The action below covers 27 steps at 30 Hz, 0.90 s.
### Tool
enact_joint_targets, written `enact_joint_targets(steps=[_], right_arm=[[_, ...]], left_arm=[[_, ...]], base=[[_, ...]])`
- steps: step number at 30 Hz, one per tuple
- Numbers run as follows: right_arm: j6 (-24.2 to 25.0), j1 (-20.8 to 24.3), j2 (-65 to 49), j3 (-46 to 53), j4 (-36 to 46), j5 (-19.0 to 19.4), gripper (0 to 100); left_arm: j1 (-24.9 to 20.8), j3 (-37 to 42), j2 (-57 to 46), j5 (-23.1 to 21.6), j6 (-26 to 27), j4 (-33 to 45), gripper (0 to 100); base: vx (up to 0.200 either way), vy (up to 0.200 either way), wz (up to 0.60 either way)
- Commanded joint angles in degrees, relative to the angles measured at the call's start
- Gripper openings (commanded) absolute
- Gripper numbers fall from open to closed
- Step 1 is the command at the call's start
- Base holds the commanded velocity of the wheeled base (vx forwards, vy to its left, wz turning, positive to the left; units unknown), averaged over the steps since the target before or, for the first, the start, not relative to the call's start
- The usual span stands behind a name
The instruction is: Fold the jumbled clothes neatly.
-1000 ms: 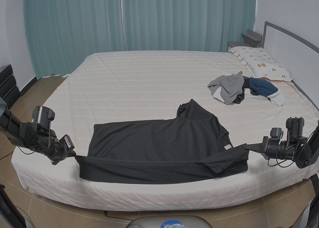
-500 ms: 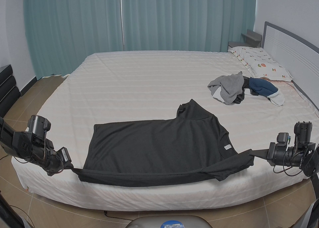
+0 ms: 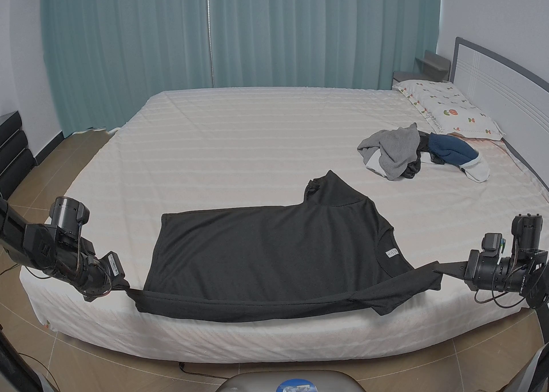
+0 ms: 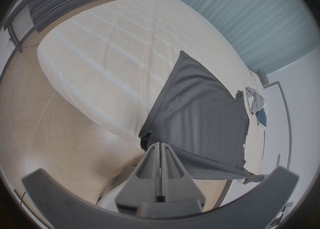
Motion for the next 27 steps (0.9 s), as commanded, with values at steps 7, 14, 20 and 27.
enact_joint_targets(steps=[7,14,20,27], right_arm=[[0.75,0.86,10.38,-9.02,0.28,-0.14,0],[0.84,2.53,16.98,-15.35,0.63,-0.85,0],[0.84,3.67,20.67,-20.45,1.51,-1.11,0],[0.84,4.02,24.27,-25.28,3.8,-1.2,0]], left_arm=[[0.41,-7.15,6.53,0.01,-0.45,0.55,0],[0.41,-11.46,11.8,0.18,-2.29,0.55,0],[0.41,-14.62,16.19,0.62,-2.38,0.55,0],[0.41,-17.61,19.36,0.8,-3.35,0.64,0]], base=[[0.0,0.0,0.0],[0.0,0.0,0.0],[0.0,0.0,0.0],[0.0,0.0,0.0]])
